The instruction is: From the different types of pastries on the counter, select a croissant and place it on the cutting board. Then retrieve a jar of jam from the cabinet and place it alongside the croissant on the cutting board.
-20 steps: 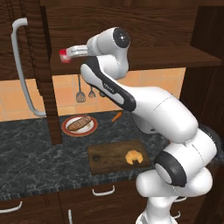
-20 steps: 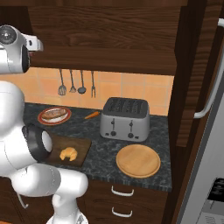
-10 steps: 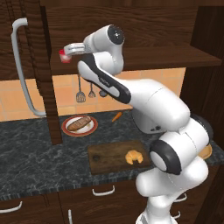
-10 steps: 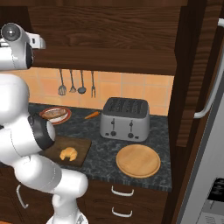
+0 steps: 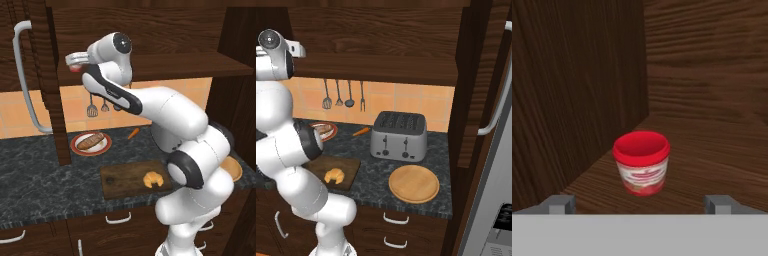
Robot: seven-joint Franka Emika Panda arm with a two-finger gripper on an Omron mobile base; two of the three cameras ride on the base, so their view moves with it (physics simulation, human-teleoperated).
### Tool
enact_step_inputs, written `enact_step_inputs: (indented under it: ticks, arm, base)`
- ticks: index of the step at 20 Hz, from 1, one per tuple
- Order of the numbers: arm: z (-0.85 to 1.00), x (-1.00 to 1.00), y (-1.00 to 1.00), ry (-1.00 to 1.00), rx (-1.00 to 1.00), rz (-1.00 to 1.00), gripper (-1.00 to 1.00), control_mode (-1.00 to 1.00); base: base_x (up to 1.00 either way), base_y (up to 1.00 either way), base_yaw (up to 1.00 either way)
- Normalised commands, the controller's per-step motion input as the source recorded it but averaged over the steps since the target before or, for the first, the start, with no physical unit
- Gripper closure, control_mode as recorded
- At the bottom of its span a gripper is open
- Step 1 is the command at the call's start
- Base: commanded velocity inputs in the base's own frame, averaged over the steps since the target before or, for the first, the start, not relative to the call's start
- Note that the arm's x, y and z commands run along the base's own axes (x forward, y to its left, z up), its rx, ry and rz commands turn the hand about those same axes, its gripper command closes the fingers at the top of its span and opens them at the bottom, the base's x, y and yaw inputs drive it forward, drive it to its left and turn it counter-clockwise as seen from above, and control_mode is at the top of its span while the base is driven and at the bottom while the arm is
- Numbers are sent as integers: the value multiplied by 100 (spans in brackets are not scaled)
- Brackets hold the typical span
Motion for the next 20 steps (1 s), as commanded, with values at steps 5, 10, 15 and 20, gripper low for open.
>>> enact_step_inputs:
  ticks: [5,10,15,20]
  arm:
    - [0,26,2,0,0,2,-100,-100]
    - [-1,18,0,0,0,2,-100,-100]
    - [-5,12,0,0,0,3,-100,-100]
    - [-13,7,4,0,0,3,-100,-100]
  base:
    - [0,0,0]
    - [0,0,0]
    - [0,0,0]
    - [0,0,0]
